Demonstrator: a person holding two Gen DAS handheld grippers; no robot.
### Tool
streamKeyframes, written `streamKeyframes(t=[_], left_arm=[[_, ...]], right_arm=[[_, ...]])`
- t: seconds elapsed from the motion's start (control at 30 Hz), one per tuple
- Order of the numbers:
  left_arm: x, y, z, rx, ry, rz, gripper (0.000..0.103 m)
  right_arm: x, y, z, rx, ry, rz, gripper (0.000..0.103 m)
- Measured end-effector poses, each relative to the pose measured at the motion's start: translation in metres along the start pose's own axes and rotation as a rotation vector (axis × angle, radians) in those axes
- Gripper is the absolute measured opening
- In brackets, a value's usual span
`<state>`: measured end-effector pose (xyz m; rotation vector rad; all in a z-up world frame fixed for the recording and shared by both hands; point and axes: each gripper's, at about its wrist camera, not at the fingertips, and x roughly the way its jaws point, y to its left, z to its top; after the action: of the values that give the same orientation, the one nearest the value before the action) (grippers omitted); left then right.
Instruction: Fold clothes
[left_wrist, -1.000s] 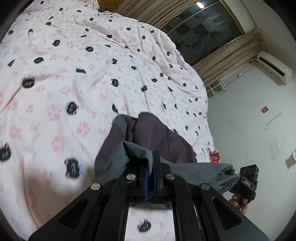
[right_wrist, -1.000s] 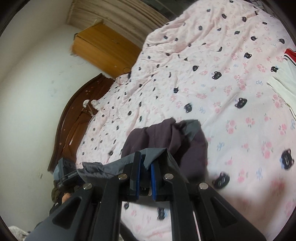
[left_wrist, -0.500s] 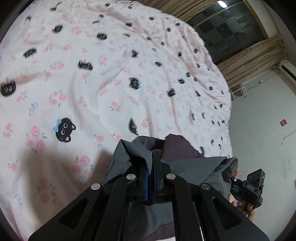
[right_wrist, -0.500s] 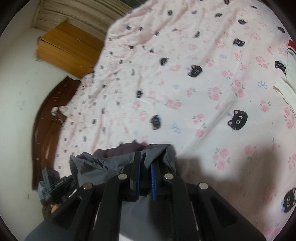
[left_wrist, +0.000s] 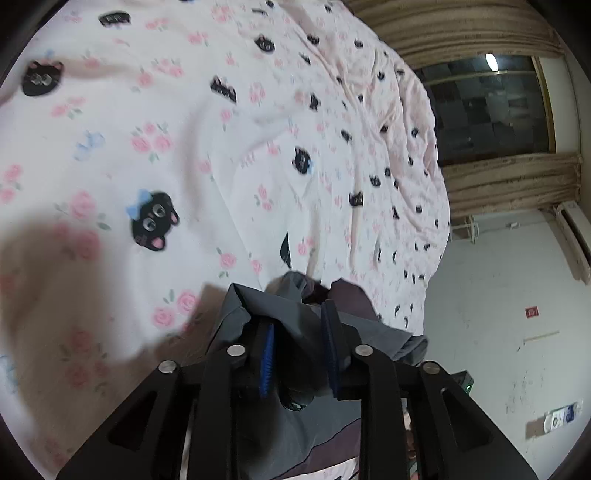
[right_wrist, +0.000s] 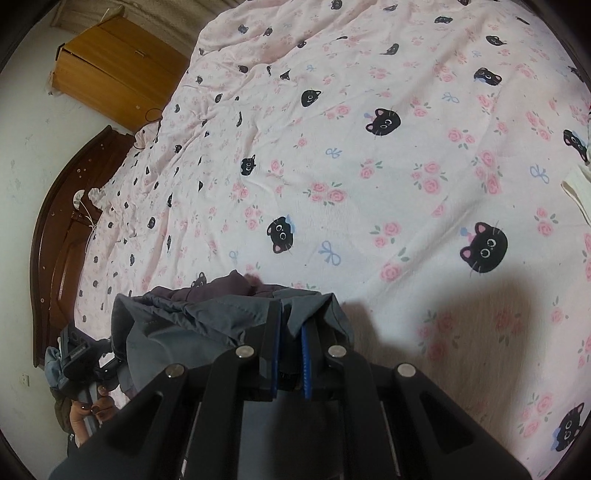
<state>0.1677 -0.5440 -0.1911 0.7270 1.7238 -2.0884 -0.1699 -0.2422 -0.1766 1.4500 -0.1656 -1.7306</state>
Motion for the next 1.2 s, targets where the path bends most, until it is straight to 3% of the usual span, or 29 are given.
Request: streamKeyframes(t=[0.33, 0.4, 0.43, 0.5, 0.57, 0.8, 0.97, 1.07, 1.2], left_arm=[[-0.058, -0.040, 0.000, 0.068, -0.242, -0.001, 0.022], [-0.073, -0.043, 0.003, 0.067, -0.299, -0.008, 0.032], [-0.080, -0.045, 0.004, 0.066, -0.328, -0.011, 0.048], [-0.094, -0.048, 0.006, 0.065, -0.385, -0.018, 0.061], [-0.108, -0.052, 0.009, 0.067, -0.440, -0.024, 0.061], [-0.078, -0.113, -0.022, 0.434, -0.343, 0.063, 0.061], [-0.008, -0.134, -0.071, 0.650, -0.149, 0.145, 0.062], [0.020, -0.125, -0.085, 0.647, -0.084, 0.195, 0.061], [0.044, -0.108, -0.089, 0.616, -0.072, 0.276, 0.061]], right_arm=[[-0.001, 0.005, 0.000, -0.012, 0.001, -0.012, 0.010], [-0.001, 0.005, 0.000, -0.013, 0.003, -0.015, 0.010], [-0.001, 0.005, 0.001, -0.013, 0.004, -0.016, 0.010], [-0.002, 0.004, 0.001, -0.014, 0.006, -0.019, 0.010], [-0.002, 0.004, 0.001, -0.015, 0.009, -0.021, 0.010], [0.000, 0.005, 0.002, -0.014, 0.016, -0.031, 0.010], [0.000, 0.004, 0.004, -0.005, 0.025, -0.030, 0.010], [-0.002, 0.004, 0.006, 0.006, 0.026, -0.027, 0.011], [-0.009, 0.002, 0.016, 0.028, 0.015, 0.008, 0.011]])
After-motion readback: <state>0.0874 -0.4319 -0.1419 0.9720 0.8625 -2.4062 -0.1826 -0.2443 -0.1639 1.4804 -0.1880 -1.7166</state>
